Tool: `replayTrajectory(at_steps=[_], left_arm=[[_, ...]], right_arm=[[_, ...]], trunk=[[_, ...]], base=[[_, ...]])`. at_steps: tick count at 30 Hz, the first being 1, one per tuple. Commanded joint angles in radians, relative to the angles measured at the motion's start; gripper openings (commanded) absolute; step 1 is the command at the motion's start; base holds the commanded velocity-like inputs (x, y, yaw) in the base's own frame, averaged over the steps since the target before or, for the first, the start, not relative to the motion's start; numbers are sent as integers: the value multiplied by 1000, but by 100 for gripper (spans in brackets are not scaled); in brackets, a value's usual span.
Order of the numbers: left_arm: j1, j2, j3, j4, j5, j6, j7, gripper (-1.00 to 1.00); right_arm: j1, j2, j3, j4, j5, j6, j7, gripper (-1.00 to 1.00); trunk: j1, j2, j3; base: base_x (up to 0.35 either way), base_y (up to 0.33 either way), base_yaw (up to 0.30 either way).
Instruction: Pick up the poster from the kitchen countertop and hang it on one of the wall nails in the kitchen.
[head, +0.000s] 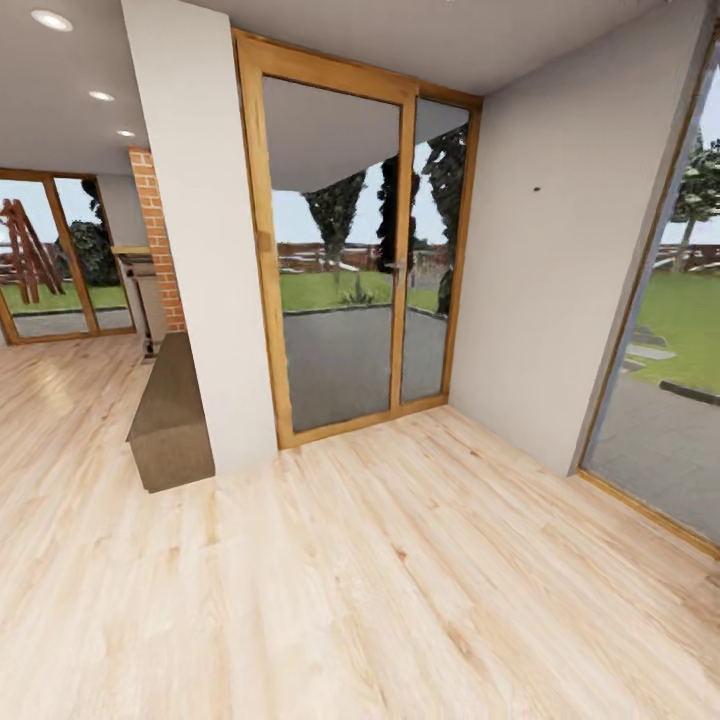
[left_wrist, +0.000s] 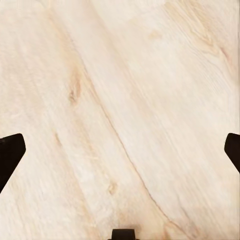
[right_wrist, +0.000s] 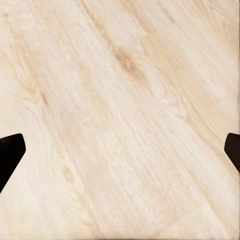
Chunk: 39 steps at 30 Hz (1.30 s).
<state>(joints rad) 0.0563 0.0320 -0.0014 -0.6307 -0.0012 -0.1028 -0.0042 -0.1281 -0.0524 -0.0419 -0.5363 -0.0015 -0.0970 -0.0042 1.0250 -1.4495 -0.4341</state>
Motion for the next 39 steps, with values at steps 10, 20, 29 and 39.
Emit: replayTrajectory(at_steps=[10, 20, 29, 39], left_arm=[[0, 0, 0, -1, 0, -2, 0, 100], [0, 0, 0, -1, 0, -2, 0, 100], [0, 0, 0, -1, 0, -2, 0, 100], [0, -1, 0, -1, 0, 0, 0, 100]], right_arm=[[-1, 0, -1, 1, 0, -4, 0, 100], [-1, 0, 0, 1, 0, -4, 0, 100], [-1, 0, 1, 1, 0, -4, 0, 100], [-1, -12, 0, 6, 2, -3, 0, 100]], trunk=[[0, 0, -1], [0, 0, -1], [0, 0, -1], [0, 0, -1]], base=[[0, 0, -268], [0, 0, -269], [0, 0, -269], [0, -196, -177]])
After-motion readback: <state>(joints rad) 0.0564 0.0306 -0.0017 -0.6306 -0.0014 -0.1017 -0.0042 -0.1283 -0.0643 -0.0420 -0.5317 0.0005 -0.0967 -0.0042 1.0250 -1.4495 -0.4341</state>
